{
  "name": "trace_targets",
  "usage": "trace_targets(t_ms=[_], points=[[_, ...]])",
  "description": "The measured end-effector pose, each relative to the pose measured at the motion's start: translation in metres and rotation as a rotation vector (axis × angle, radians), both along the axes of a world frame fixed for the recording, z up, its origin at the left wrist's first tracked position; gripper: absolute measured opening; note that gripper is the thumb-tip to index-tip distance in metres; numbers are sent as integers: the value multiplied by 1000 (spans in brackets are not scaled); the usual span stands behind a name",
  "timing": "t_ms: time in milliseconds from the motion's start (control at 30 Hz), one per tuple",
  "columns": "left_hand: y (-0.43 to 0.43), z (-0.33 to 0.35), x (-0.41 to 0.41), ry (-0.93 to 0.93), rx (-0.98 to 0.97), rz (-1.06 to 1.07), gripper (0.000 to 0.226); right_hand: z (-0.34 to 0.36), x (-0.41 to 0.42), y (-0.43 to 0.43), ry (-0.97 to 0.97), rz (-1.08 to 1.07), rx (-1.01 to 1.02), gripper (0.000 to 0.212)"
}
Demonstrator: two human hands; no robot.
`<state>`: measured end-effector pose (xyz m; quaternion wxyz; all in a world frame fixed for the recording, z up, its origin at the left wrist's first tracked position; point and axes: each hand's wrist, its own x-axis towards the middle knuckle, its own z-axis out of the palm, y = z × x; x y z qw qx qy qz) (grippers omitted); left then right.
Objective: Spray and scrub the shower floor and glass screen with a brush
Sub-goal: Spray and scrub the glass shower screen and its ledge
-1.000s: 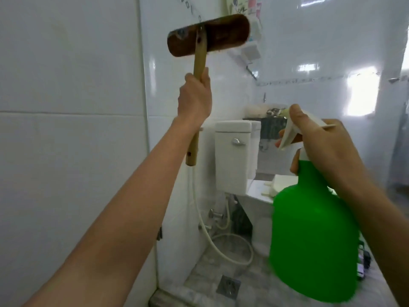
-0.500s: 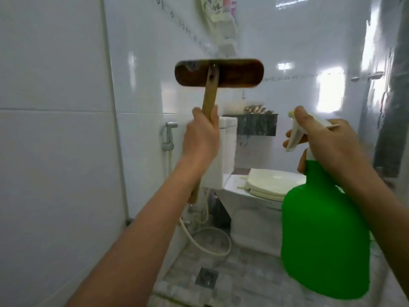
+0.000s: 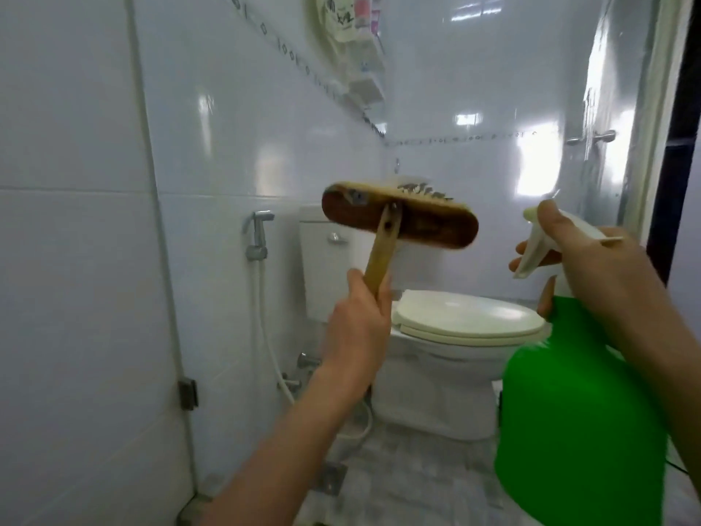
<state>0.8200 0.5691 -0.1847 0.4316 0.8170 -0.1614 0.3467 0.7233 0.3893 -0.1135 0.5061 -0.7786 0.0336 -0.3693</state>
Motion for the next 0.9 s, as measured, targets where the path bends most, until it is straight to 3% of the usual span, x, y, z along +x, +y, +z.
trace_targets(t_ms=[133,233,300,367,600,700,800,900], points=[[-23,90,28,-111,-126,20,38,4,-7,-11,-50,-4,38,45],[-37,32,15,-63,-131,0,44,1,-14,-24,-36,-2,65,46],[-37,-30,-10,5,9,6,46,-3,-20,-31,-9,0,37,51],[-39,-49,-21,26,74,-23,40,-5,-24,-39,0,-4,7,54],[-97,98,5,-170,-132,-74,32,5,-42,-68,-97,-50,26,56],[-113,45,-4,-118,-159,-82,42,-3,-48,-80,-99,-38,36,56],[-117,-58,-46,73,14,-57,53,-14,-54,-87,-48,-9,47,57],[-119,-55,-58,50,100,-6,49,-17,-57,-93,5,-18,31,63]])
